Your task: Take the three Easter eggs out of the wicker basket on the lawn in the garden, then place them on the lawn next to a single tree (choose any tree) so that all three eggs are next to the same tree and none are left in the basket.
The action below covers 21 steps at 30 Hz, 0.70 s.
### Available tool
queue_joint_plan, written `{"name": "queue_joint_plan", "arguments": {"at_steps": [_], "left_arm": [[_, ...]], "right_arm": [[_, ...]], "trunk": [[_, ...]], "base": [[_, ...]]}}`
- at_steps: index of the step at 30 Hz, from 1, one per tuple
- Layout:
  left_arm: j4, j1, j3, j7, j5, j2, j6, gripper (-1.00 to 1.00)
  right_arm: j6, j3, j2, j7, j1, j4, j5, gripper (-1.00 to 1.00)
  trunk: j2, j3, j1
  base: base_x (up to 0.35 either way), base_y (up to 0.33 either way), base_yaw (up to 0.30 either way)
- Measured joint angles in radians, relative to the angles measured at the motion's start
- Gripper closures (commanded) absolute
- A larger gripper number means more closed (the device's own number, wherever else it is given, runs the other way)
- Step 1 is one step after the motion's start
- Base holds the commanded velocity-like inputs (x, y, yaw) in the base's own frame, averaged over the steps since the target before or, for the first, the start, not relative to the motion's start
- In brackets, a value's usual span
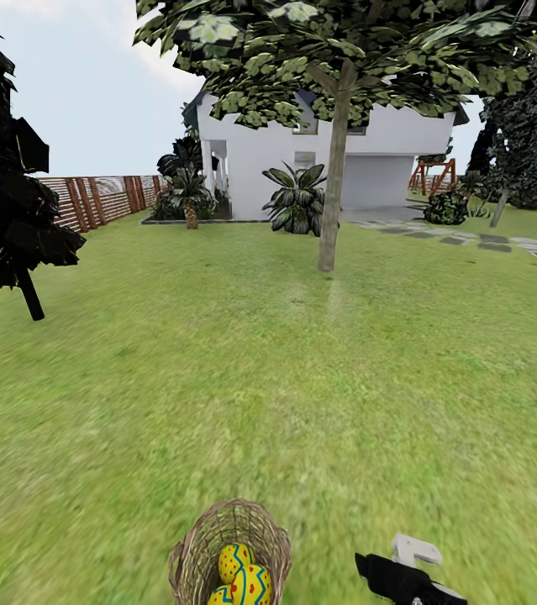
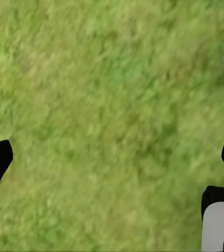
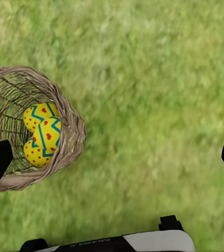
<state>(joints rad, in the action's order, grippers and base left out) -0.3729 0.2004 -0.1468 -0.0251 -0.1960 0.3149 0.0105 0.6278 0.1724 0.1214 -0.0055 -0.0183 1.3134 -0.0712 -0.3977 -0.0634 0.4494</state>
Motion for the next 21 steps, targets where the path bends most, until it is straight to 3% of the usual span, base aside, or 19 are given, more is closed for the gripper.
{"name": "queue_joint_plan", "arguments": {"at_steps": [2, 3, 6, 10, 12, 15, 21], "left_arm": [[-0.093, -0.002, -0.002, 0.002, -0.010, 0.023, 0.079, -1.00], [-0.179, -0.003, -0.003, 0.004, -0.018, 0.040, 0.154, -1.00], [-0.299, -0.005, -0.003, 0.006, -0.026, 0.059, 0.251, -1.00], [-0.537, -0.006, 0.017, 0.008, -0.033, 0.093, 0.488, -1.00], [-0.639, -0.007, 0.034, 0.009, -0.033, 0.101, 0.572, -1.00], [-0.726, -0.010, 0.053, 0.009, -0.030, 0.107, 0.637, -1.00], [-0.776, -0.014, 0.090, 0.006, -0.028, 0.111, 0.668, -1.00]], "right_arm": [[0.001, -0.001, 0.000, 0.000, -0.007, -0.003, 0.000, -1.00], [0.002, -0.002, 0.001, 0.000, -0.020, -0.007, -0.001, -1.00], [0.003, -0.004, 0.002, 0.000, -0.053, -0.033, -0.001, -1.00], [0.004, -0.035, 0.012, -0.001, -0.171, -0.173, -0.002, -1.00], [0.004, -0.050, 0.023, -0.001, -0.226, -0.241, -0.002, -1.00], [0.004, -0.061, 0.038, -0.013, -0.295, -0.317, -0.001, -1.00], [-0.001, -0.068, 0.052, -0.052, -0.375, -0.403, -0.025, -1.00]], "trunk": [[0.000, 0.000, 0.000], [0.000, 0.000, 0.000], [0.000, 0.000, 0.000], [0.000, 0.000, 0.000], [0.000, 0.000, 0.000], [0.000, 0.000, 0.000], [0.000, 0.000, 0.000]], "base": [[0.000, 0.000, 0.000], [0.000, 0.000, 0.000], [0.000, 0.000, 0.000], [0.000, 0.000, 0.000], [0.000, 0.000, 0.000], [0.000, 0.000, 0.000], [0.000, 0.000, 0.000]]}}
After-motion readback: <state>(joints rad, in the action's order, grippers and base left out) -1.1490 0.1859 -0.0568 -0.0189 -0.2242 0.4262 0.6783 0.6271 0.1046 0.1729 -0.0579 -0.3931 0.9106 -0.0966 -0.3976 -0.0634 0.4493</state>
